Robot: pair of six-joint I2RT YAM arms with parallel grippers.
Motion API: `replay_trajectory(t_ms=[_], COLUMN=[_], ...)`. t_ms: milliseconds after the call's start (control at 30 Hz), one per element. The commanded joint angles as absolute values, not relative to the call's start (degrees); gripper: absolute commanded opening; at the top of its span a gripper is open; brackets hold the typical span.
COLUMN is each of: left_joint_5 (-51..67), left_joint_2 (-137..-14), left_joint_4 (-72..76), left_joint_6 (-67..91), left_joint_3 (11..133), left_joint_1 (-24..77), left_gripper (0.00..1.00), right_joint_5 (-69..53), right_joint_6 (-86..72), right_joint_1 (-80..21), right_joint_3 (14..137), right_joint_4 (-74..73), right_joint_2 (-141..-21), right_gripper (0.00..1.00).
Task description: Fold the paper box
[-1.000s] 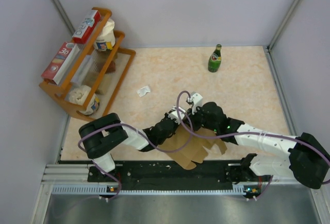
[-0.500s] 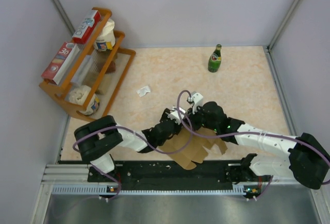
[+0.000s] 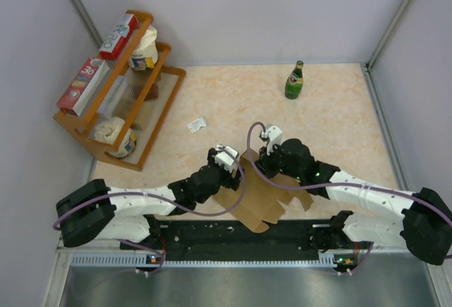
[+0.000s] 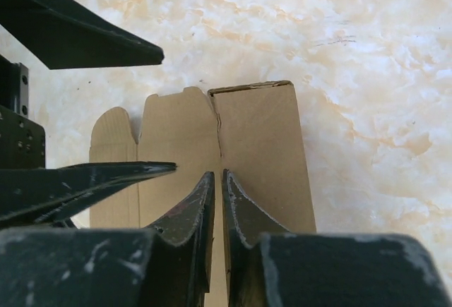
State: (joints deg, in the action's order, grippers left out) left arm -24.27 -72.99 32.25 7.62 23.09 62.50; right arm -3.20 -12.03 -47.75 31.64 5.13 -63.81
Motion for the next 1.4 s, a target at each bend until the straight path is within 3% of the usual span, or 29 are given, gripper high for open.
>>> replay_trajectory(t_ms=[0, 200, 500, 867, 1167, 1367], left_joint_5=[-22.06, -22.41, -25.31, -25.49, -25.05, -26.19], left_joint_2=[-65.67, -56.52, -53.17, -51.68, -51.68, -51.15], left_joint_4=[25.32, 21.45, 19.95, 20.13, 21.27, 21.44], left_joint_6=[10.37, 11.07, 10.99, 10.37, 10.99, 10.11], left_joint_3=[20.92, 18.72, 19.25, 19.34, 18.72, 18.54], left_joint_1=[62.84, 62.84, 62.84, 62.75, 62.75, 62.75], left_gripper=[0.8, 0.78, 0.78, 0.78, 0.78, 0.77], right_joint_5=[-1.41, 5.26, 16.26, 16.17, 16.52, 16.52], right_joint_6=[-11.34, -12.56, -32.85, -51.23, -54.67, -55.11], right_joint_1=[-46.93, -46.67, -46.14, -46.14, -46.05, -46.06], right_joint_3=[35.5, 39.28, 50.8, 43.95, 40.08, 39.37], right_joint_4=[2.91, -7.7, -47.08, -65.29, -66.97, -64.69], right_joint_2=[-59.68, -53.97, -54.49, -40.35, -40.95, -42.27], right_gripper=[0.12, 0.29, 0.38, 0.68, 0.68, 0.56])
